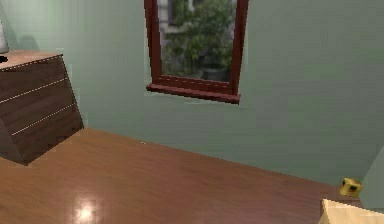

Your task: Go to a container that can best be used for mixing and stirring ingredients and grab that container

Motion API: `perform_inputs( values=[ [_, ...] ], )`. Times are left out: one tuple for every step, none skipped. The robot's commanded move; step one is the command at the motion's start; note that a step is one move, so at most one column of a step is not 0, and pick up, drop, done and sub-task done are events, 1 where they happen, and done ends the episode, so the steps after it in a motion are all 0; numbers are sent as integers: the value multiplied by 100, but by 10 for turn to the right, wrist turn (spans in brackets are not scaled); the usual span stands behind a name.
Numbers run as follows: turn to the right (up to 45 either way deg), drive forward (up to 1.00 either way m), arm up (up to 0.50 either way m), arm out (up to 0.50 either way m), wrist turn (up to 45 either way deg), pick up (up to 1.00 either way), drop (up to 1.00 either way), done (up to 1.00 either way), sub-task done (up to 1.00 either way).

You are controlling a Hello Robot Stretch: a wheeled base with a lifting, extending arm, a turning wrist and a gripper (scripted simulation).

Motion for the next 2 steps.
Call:
perform_inputs(
  values=[
    [0, 0, 0, 0, 450, 0, 0, 0, 0],
    [0, 0, 0, 0, 450, 0, 0, 0, 0]
  ],
)
